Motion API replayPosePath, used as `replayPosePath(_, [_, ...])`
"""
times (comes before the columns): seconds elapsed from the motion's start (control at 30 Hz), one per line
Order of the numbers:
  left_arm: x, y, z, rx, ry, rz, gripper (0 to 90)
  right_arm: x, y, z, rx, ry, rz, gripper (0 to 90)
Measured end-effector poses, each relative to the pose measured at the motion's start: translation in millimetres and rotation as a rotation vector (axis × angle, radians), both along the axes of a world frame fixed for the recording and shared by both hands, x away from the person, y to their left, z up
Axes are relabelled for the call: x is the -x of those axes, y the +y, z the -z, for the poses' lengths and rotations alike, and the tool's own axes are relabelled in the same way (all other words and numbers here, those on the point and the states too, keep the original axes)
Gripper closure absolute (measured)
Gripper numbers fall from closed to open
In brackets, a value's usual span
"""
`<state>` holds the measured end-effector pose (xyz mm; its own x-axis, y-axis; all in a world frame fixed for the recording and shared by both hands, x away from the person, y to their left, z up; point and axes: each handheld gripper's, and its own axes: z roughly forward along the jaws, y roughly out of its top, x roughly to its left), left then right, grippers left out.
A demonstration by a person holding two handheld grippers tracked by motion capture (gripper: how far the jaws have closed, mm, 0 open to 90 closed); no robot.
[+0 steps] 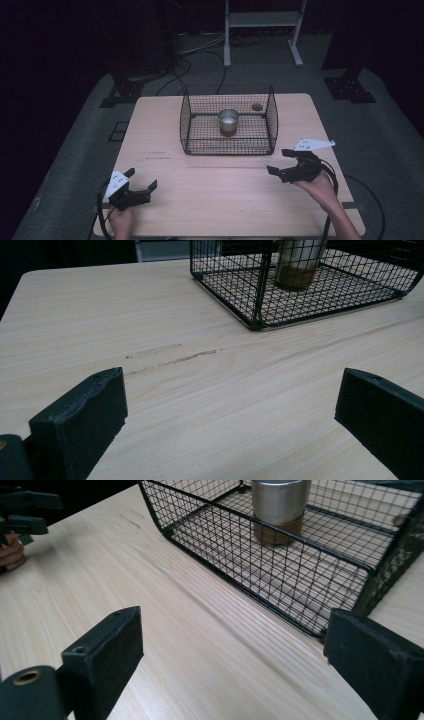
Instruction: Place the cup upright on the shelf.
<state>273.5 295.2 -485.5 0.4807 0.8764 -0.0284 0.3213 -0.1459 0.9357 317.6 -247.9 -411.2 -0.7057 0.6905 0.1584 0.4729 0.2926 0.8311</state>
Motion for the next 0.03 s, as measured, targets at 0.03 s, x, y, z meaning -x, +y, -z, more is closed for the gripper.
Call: replayPosePath(0.03, [-0.1, 0.0, 0.0, 0.001, 0.001, -0.001, 0.0, 0.0, 0.0, 0.0, 0.000, 0.000, 0.000, 8.3])
